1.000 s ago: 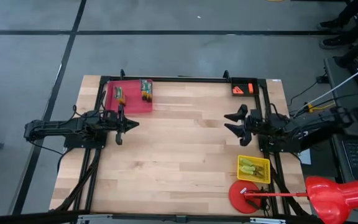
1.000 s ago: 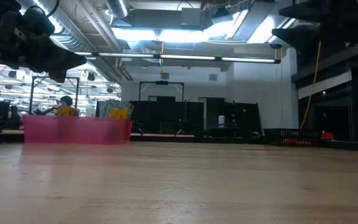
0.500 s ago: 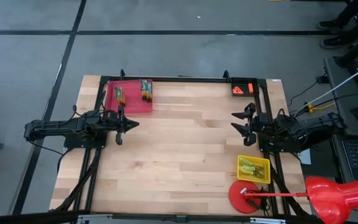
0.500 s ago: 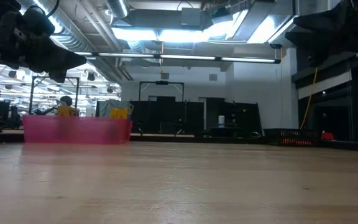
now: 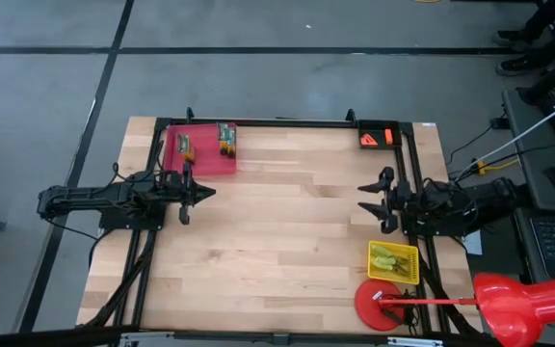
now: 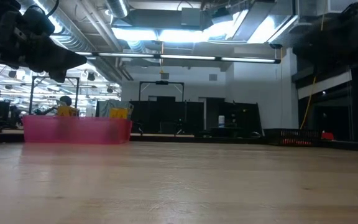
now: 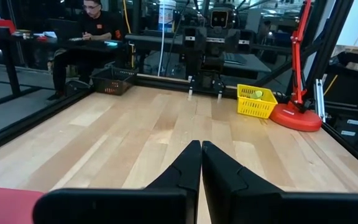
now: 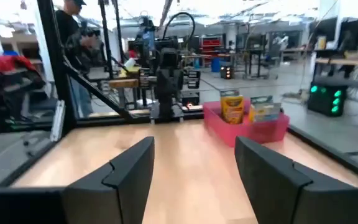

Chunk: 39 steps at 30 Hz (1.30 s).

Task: Pick & Place School Supplies
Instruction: Return to Home Position

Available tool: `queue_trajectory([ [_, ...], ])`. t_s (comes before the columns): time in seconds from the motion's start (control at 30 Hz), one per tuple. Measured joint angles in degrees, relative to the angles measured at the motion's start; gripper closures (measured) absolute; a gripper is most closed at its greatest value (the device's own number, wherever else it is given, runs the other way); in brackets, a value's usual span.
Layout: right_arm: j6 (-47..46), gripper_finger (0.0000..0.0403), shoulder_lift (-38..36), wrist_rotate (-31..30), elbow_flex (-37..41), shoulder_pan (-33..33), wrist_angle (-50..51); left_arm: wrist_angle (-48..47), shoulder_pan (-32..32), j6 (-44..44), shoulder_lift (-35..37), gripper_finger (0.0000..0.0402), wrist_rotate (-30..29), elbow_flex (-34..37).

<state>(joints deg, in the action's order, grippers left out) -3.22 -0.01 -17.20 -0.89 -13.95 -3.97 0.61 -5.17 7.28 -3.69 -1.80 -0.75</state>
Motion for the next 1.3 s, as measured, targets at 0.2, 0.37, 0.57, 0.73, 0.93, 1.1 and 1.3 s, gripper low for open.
queue_trajectory([
  [0.2,3.4,0.0176,0.0,-2.4,0.0,-2.7,0.6,0.0,0.0,0.0,0.0,0.0395,0.0,0.0],
  [0.37,-11.8,0.0176,0.0,0.6,0.0,-3.0,0.9,-0.1,0.0,0.0,0.0,0.0395,0.0,0.0],
  [0.57,-15.6,0.0176,0.0,0.7,0.0,-3.0,0.9,-0.1,0.0,0.0,0.0,0.0393,0.1,0.0],
  [0.73,-14.3,0.0176,0.0,0.7,0.0,-3.0,0.8,-0.1,0.0,0.0,0.0,0.0391,0.2,0.0],
  [0.93,-14.3,0.0176,0.0,0.7,0.0,-3.0,0.9,-0.1,0.0,0.0,0.0,0.0394,0.2,0.0],
  [1.1,-14.3,0.0176,0.0,0.6,0.0,-3.0,0.8,-0.1,0.0,0.0,0.0,0.0395,0.2,0.0],
  [1.3,-14.3,0.0176,0.0,0.6,0.0,-3.0,0.8,-0.1,0.0,0.0,0.0,0.0391,0.2,0.0],
])
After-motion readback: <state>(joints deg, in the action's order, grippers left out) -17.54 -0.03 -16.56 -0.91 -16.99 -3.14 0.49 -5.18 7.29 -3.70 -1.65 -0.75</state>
